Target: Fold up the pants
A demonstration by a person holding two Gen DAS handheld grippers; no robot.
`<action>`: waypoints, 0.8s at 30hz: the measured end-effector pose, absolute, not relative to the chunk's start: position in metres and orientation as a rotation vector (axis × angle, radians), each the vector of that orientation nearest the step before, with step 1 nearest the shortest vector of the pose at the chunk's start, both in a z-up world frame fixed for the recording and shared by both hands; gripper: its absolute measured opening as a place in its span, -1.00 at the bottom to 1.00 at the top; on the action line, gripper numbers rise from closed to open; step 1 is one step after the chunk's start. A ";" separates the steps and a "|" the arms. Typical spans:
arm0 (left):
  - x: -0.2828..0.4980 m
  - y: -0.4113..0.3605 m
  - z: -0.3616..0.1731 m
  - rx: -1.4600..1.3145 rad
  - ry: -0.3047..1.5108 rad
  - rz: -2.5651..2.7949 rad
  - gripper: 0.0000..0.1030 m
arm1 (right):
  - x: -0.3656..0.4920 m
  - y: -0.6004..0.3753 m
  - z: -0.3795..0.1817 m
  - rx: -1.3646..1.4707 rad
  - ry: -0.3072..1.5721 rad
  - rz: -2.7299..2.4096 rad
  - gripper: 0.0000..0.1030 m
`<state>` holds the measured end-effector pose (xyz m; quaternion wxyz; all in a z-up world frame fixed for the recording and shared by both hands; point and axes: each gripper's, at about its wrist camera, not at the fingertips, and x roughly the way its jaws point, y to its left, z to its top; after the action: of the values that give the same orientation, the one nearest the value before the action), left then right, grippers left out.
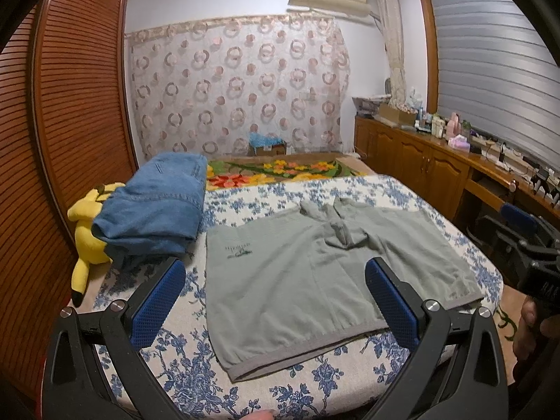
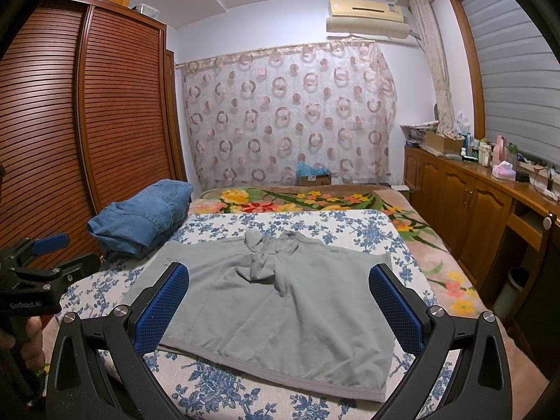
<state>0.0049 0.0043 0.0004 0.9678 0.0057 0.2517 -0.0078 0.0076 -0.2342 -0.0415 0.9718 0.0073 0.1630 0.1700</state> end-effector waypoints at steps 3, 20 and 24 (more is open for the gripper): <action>0.008 0.001 -0.005 0.015 0.534 -0.029 0.99 | 0.010 -0.236 -0.042 0.017 0.339 0.346 1.00; 0.033 -0.001 -0.045 0.051 0.632 -0.082 0.99 | 0.025 -0.241 -0.048 0.001 0.391 0.345 0.97; 0.040 -0.004 -0.049 0.083 0.648 -0.086 0.99 | 0.033 -0.245 -0.048 -0.008 0.407 0.353 0.93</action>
<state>0.0405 -0.0038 -0.0493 0.9462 0.0408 0.3183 -0.0422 0.0328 -0.2447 -0.0478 0.9640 -0.0042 0.2009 0.1743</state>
